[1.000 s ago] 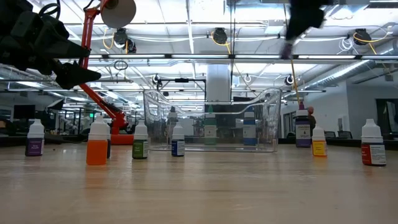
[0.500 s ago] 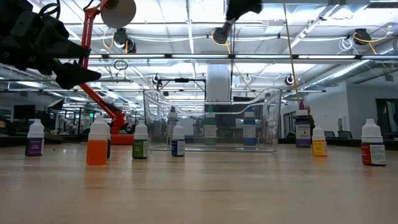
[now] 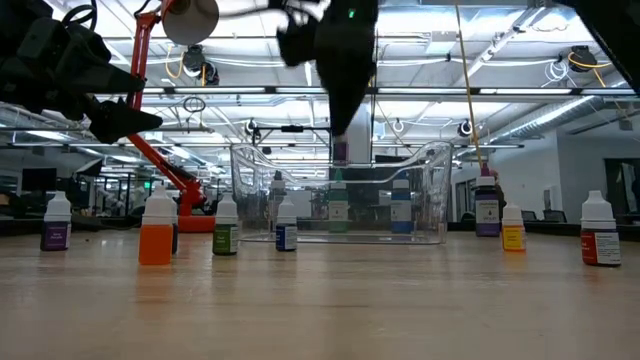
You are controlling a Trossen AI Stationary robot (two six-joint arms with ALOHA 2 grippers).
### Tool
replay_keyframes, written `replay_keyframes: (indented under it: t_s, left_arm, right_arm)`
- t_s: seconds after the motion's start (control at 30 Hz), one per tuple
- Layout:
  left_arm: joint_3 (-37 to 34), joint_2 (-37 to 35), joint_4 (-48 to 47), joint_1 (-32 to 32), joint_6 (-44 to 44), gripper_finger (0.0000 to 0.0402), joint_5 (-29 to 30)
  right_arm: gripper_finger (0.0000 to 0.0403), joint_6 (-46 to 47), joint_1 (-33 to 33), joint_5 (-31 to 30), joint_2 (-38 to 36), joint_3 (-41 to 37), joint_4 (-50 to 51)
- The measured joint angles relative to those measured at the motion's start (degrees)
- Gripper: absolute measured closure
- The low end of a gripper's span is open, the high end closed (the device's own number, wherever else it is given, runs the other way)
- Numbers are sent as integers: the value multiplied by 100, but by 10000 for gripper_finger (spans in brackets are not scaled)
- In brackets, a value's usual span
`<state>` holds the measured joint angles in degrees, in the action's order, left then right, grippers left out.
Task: Pick & Place food coloring
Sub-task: Put the small purple food coloring bottle in the transparent bin
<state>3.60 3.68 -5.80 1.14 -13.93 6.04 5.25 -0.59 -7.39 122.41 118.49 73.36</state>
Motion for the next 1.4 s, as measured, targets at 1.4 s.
replay_keyframes:
  t_s: [1.4]
  left_arm:
    - [0, 2, 0, -2, 0, 2, 0]
  right_arm:
    - [305, -244, 501, 921, 309, -1424, -2009]
